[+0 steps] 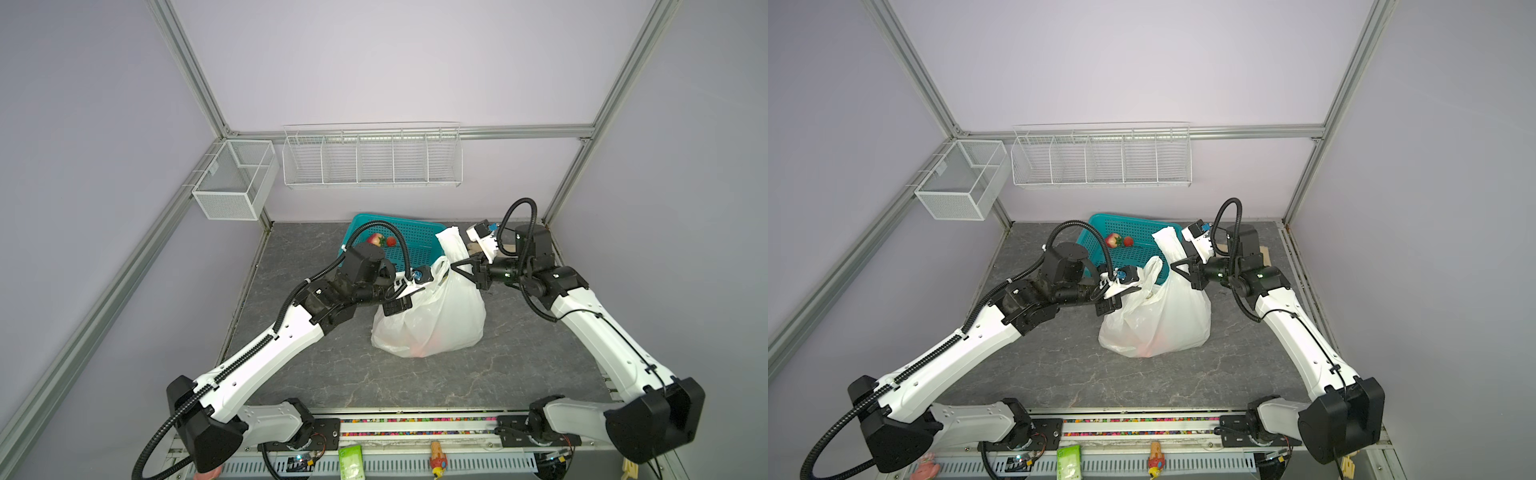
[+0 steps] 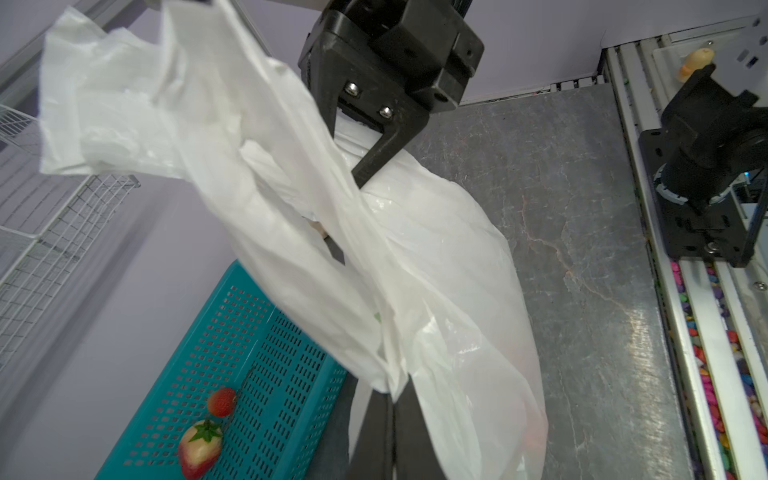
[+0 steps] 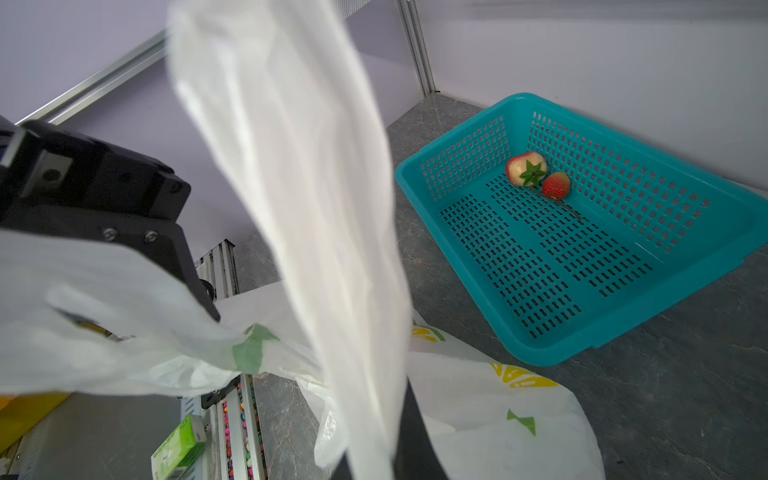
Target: Place the fake fruits into the plastic bag and tie a complex knot
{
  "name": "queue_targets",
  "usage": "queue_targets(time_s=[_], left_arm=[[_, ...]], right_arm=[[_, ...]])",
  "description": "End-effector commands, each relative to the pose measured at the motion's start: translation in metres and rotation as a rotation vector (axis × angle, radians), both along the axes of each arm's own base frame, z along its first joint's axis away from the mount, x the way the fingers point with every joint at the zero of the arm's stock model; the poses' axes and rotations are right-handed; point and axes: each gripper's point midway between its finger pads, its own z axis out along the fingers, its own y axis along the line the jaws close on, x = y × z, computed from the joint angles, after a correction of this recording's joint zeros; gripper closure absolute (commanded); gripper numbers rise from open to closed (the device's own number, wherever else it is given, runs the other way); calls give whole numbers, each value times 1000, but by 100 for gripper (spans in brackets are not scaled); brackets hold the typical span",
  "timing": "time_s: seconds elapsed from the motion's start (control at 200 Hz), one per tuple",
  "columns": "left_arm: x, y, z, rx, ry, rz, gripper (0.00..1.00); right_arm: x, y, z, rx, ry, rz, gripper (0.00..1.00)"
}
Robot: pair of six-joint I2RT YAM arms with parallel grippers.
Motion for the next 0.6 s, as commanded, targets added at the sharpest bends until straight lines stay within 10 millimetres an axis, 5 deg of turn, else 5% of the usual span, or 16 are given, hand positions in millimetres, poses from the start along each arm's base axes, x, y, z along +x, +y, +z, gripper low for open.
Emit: queue_targets(time_s=[0.0, 0.2, 0.345, 0.595], left_arm=[[0, 11, 2, 22, -56, 16, 89], [-8, 25, 24, -139, 54, -37, 39], [-1, 32, 25, -214, 141, -39, 16], [-2, 30, 26, -343, 167, -125, 2]], right_arm=[[-2, -1, 8, -1, -28, 12, 91], [0, -2, 7, -10, -32, 4, 92], [0, -2, 9, -5, -38, 4, 92], [0, -3, 5, -11, -34, 4, 92]])
